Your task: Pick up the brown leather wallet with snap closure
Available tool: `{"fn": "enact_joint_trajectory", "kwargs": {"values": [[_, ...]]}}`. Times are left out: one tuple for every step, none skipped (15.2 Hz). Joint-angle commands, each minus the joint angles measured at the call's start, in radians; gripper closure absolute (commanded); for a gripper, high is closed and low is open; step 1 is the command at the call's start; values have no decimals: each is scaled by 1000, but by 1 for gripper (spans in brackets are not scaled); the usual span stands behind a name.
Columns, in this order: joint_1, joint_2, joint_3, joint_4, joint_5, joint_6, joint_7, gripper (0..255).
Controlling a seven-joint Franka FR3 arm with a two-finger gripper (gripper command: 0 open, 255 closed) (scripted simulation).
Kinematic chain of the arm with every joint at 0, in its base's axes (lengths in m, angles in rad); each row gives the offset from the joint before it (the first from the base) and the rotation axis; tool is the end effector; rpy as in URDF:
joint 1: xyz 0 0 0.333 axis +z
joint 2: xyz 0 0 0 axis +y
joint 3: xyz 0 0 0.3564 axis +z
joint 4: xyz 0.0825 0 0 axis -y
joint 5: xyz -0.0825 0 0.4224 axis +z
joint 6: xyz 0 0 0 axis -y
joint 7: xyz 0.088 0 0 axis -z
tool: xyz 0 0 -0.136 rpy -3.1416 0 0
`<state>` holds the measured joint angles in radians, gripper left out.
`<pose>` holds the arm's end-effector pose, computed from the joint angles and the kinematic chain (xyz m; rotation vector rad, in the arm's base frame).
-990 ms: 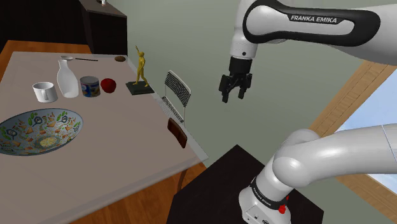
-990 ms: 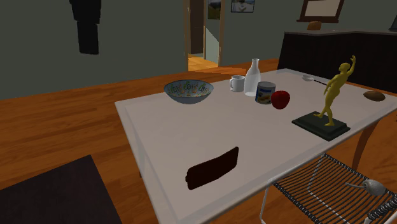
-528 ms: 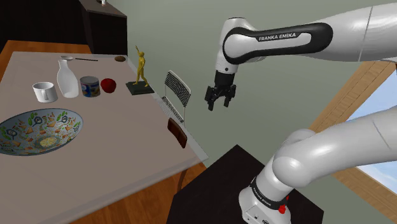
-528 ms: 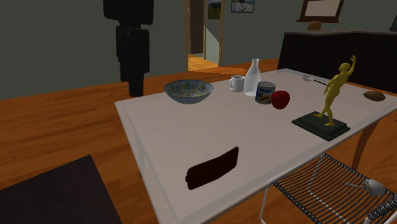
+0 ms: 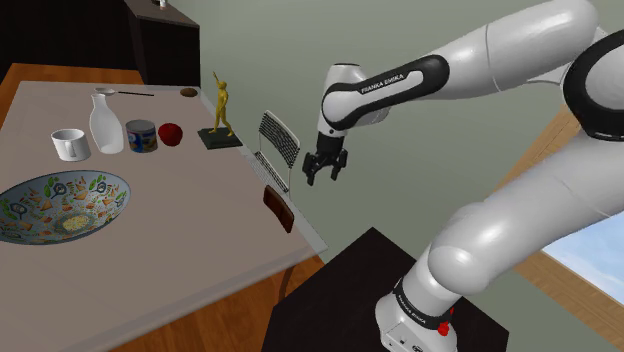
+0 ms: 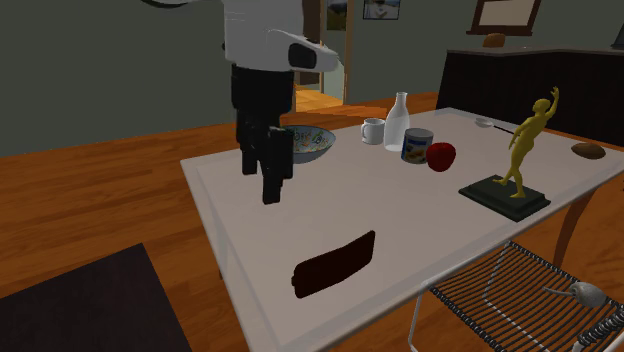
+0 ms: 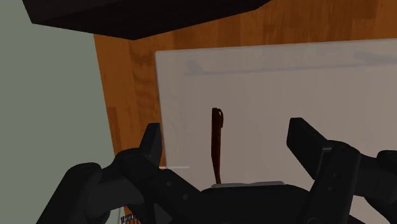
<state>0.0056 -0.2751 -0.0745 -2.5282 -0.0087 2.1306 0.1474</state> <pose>0.4322 -0.0296 0.3500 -3.1108 0.3234 0.1935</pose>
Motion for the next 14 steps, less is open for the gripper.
{"fn": "enact_joint_trajectory", "kwargs": {"values": [[3,76,-2,15,9,72,-2,0],[4,115,-4,25,15,106,-6,0],[5,155,-5,37,20,138,-10,0],[6,195,-7,50,26,170,-14,0],[6,235,-8,64,33,200,-19,0],[6,275,-8,80,41,228,-24,0],[6,316,-8,98,49,255,-29,0],[5,356,-8,117,57,281,-35,0],[4,397,-7,137,66,306,-40,0],[3,437,-6,159,75,328,-46,0],[1,477,-4,182,83,350,-52,0],[-1,518,-2,206,92,370,-58,0],[-4,558,1,232,101,388,-63,0],[-7,597,4,259,109,405,-68,0]]}}
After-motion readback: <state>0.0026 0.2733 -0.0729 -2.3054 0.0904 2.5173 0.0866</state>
